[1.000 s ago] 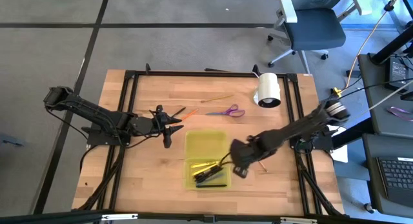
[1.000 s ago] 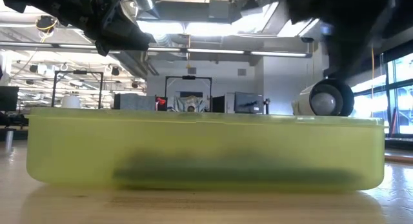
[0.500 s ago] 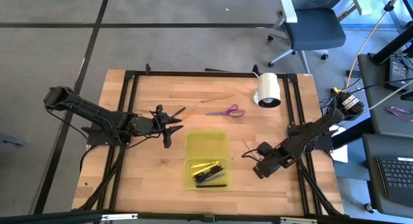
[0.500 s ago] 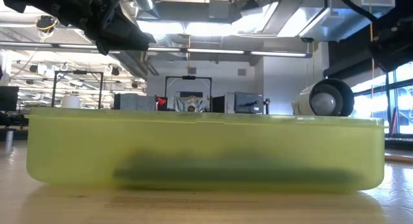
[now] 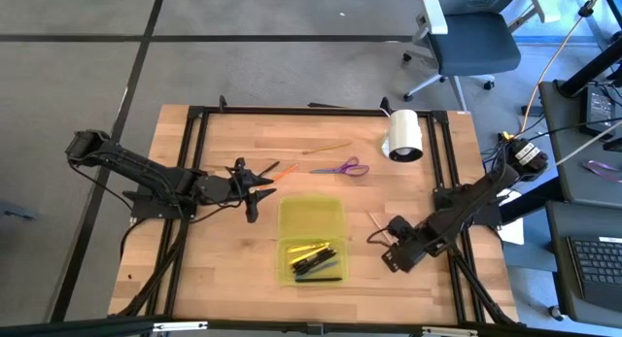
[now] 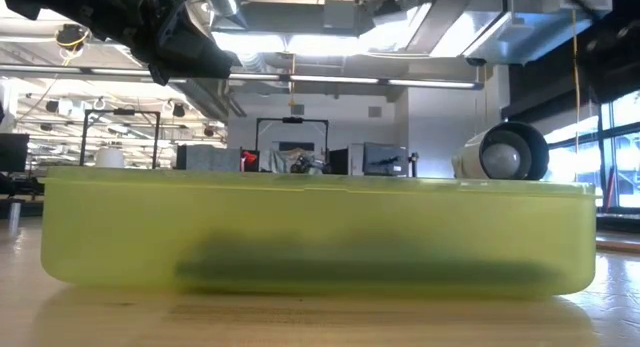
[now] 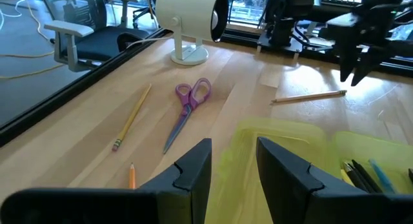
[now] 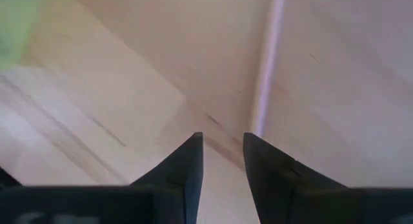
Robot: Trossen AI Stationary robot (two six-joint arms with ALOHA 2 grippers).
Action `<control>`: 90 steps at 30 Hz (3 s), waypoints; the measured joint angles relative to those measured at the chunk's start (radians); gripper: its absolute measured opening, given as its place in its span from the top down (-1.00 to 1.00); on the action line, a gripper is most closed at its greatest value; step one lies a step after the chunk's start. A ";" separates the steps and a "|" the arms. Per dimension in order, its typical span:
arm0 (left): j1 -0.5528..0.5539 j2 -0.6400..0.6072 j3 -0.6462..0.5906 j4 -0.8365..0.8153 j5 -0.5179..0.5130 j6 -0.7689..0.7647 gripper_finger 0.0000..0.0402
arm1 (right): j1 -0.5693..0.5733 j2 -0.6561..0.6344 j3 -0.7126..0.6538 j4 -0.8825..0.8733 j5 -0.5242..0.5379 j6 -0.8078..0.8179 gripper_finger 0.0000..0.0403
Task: Pick & place school supplies into a supply box
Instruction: Put the pink pencil into the yellow supply box
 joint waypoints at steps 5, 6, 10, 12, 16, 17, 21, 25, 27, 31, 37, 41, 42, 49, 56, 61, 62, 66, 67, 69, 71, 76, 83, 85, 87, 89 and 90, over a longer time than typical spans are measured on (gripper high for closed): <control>0.000 0.000 0.000 0.000 0.000 -0.001 0.42 | 0.108 0.001 0.000 -0.011 0.186 0.115 0.43; 0.000 0.000 0.000 0.000 0.000 0.000 0.42 | 0.133 0.004 0.000 -0.019 0.221 0.137 0.43; 0.000 0.000 0.000 0.000 0.000 0.000 0.42 | 0.236 0.041 0.000 -0.050 0.386 0.156 0.43; 0.000 0.000 0.000 0.000 0.000 0.000 0.42 | 0.289 0.072 0.000 -0.052 0.470 0.153 0.44; 0.000 0.000 0.000 0.000 -0.002 0.000 0.42 | 0.378 0.154 0.000 -0.049 0.508 0.157 0.51; 0.000 0.000 0.000 0.000 -0.010 0.000 0.42 | 0.394 0.177 0.000 -0.048 0.507 0.161 0.53; 0.000 0.000 0.000 0.000 -0.087 -0.003 0.42 | 0.432 0.256 0.000 -0.027 0.489 0.201 0.60; 0.000 0.000 0.000 0.000 -0.141 -0.056 0.42 | 0.458 0.306 0.001 -0.013 0.495 0.239 0.65; 0.000 0.000 0.000 0.000 -0.146 -0.087 0.42 | 0.472 0.318 0.002 -0.012 0.506 0.265 0.66; 0.000 0.000 0.000 0.000 -0.147 -0.132 0.42 | 0.499 0.322 0.002 -0.013 0.513 0.289 0.67; 0.000 0.000 0.000 0.000 -0.147 -0.143 0.42 | 0.508 0.340 0.005 -0.041 0.512 0.288 0.67; 0.000 0.000 0.000 0.000 -0.146 -0.160 0.42 | 0.510 0.372 0.005 -0.023 0.562 0.288 0.67; 0.000 0.000 0.000 0.000 -0.145 -0.160 0.42 | 0.511 0.380 0.004 -0.017 0.570 0.288 0.67; 0.000 0.000 0.000 0.000 -0.129 -0.161 0.42 | 0.510 0.440 0.005 0.000 0.632 0.393 0.67; 0.000 0.000 0.000 0.000 -0.129 -0.161 0.42 | 0.508 0.457 0.005 -0.004 0.646 0.472 0.67; 0.000 0.000 0.000 0.000 -0.129 -0.161 0.42 | 0.508 0.457 0.006 -0.025 0.638 0.474 0.67; 0.000 0.000 0.000 0.000 -0.129 -0.161 0.42 | 0.508 0.457 0.006 -0.032 0.638 0.474 0.68; 0.000 0.000 0.000 0.000 -0.129 -0.161 0.42 | 0.507 0.457 0.006 -0.040 0.633 0.475 0.76; 0.000 0.000 0.000 0.000 -0.129 -0.161 0.42 | 0.507 0.457 0.006 -0.041 0.632 0.475 0.79; 0.000 0.000 0.000 0.000 -0.129 -0.161 0.42 | 0.507 0.457 0.006 -0.039 0.632 0.474 0.84; 0.000 0.000 0.000 0.000 -0.129 -0.161 0.42 | 0.507 0.457 0.006 -0.036 0.632 0.473 0.89; 0.000 0.000 0.000 0.000 -0.129 -0.161 0.42 | 0.507 0.457 0.006 -0.036 0.635 0.457 0.90; 0.000 0.000 0.000 0.000 -0.128 -0.161 0.42 | 0.507 0.460 0.003 -0.021 0.662 0.444 0.85; 0.000 0.000 0.000 0.000 -0.128 -0.161 0.42 | 0.507 0.460 0.002 -0.022 0.662 0.444 0.89; 0.000 0.000 0.000 0.000 -0.128 -0.161 0.42 | 0.507 0.460 0.002 -0.022 0.662 0.444 0.94; 0.000 0.000 0.000 0.000 -0.128 -0.161 0.42 | 0.507 0.460 0.002 -0.023 0.662 0.444 0.96; 0.000 0.000 0.000 0.000 -0.128 -0.161 0.42 | 0.507 0.460 0.002 -0.023 0.663 0.444 0.96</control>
